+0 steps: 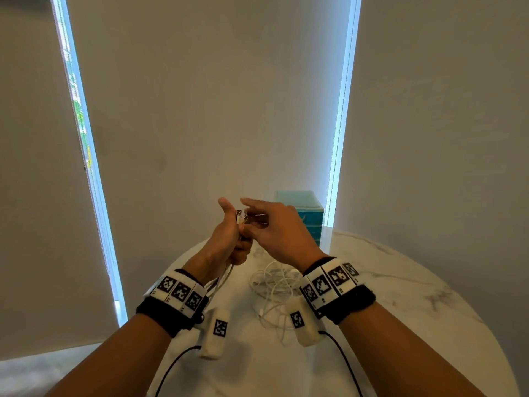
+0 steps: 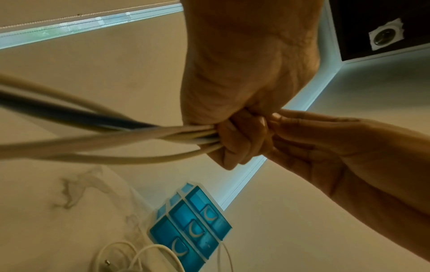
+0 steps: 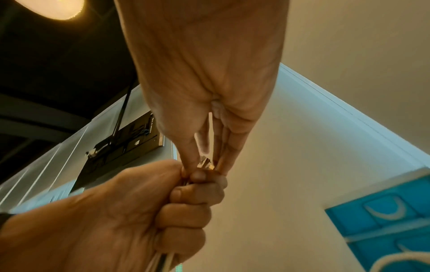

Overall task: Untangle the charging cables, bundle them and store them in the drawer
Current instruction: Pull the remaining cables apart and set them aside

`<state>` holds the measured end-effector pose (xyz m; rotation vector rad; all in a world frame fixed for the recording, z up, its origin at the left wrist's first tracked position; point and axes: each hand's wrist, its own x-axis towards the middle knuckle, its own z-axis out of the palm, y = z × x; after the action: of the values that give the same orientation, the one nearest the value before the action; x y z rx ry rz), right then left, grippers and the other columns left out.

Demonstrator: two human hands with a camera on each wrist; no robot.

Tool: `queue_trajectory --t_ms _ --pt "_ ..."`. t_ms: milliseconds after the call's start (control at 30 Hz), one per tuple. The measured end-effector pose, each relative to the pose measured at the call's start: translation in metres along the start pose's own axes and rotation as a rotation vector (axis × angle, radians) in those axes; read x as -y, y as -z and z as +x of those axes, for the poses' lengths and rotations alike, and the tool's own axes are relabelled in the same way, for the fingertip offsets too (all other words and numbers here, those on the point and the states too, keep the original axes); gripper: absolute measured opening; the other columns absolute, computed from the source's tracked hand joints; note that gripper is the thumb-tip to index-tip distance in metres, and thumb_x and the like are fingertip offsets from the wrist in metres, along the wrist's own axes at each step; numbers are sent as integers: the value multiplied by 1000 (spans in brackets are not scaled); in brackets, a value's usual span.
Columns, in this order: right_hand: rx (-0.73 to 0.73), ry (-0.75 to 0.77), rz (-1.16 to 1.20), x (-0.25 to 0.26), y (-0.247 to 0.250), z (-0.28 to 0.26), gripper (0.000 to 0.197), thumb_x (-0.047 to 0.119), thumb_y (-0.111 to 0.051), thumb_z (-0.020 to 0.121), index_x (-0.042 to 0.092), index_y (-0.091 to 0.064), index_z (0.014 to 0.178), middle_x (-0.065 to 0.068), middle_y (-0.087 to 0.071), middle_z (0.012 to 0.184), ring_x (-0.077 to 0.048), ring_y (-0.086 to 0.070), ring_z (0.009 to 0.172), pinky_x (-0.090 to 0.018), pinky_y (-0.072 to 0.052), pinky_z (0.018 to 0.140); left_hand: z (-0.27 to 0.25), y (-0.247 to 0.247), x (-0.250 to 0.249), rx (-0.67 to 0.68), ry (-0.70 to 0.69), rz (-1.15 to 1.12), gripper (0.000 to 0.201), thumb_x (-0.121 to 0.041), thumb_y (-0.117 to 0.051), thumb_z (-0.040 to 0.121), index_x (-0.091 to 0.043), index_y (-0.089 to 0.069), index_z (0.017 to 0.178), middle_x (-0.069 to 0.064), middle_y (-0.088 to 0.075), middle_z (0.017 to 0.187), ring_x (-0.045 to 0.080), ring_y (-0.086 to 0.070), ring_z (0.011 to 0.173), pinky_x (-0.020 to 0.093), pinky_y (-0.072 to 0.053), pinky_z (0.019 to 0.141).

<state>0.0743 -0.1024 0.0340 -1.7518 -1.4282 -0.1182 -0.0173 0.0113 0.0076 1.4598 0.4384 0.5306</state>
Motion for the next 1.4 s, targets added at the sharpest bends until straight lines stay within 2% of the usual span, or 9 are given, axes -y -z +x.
queue_trajectory --t_ms 333,500,667,800,933,1000,1100,1233,1400 --pt "23 108 -142 -3 -2 5 33 25 -77 99 25 -78 132 3 -82 117 -8 -77 103 -29 -59 104 7 9 4 -60 68 34 67 -61 -17 113 -23 -38 60 -3 -30 57 12 -19 47 25 -16 43" --pt "26 105 -116 -8 0 0 34 26 -71 103 36 -74 136 8 -79 126 -6 -73 113 -18 -50 103 7 5 2 -65 -6 77 61 -30 -22 113 -26 -45 56 -1 -31 61 10 -20 46 22 -18 40" --pt "207 -88 -89 -28 36 -2 40 45 -62 107 30 -67 144 6 -76 133 -7 -70 121 -30 -48 112 14 15 15 -52 34 69 72 -71 -13 108 -23 -44 64 -7 -31 55 8 -21 42 19 -20 37" --pt "585 -253 -208 -53 67 -19 39 56 -67 99 28 -74 125 4 -81 85 -9 -76 69 -29 -65 73 20 25 16 79 121 8 88 -100 -11 81 -22 -43 60 -6 -28 54 8 -19 42 17 -16 37" --pt "905 -418 -232 -61 48 -46 47 58 -79 89 35 -70 129 1 -82 89 -14 -78 71 -27 -60 68 17 12 16 163 137 203 81 -105 -43 72 -24 -46 69 -4 -30 61 12 -20 54 25 -16 49" --pt "819 -424 -196 -75 34 -51 34 46 -81 93 21 -76 116 1 -83 87 -15 -81 76 -23 -60 67 18 3 25 116 72 312 69 -90 -63 77 -23 -53 85 -4 -35 64 11 -25 56 25 -23 51" --pt "380 -435 -34 -104 36 -49 18 30 -80 97 12 -78 101 0 -82 78 -9 -79 67 -15 -57 61 27 0 45 93 -25 332 60 -74 -82 77 -22 -63 98 -3 -32 68 12 -24 58 29 -23 52" --pt "-326 -485 338 -149 35 -54 16 21 -83 94 8 -77 102 -6 -82 81 -20 -82 73 -40 -69 77 41 -1 61 7 -35 266 48 -57 -86 84 -20 -57 96 -2 -33 66 12 -24 55 28 -21 50" --pt "-573 -562 636 -177 18 -65 20 18 -82 96 4 -76 109 -11 -83 89 -26 -83 84 -44 -68 85 64 -12 79 -78 18 388 45 -58 -83 86 -19 -60 88 -6 -34 57 11 -26 49 27 -23 46"
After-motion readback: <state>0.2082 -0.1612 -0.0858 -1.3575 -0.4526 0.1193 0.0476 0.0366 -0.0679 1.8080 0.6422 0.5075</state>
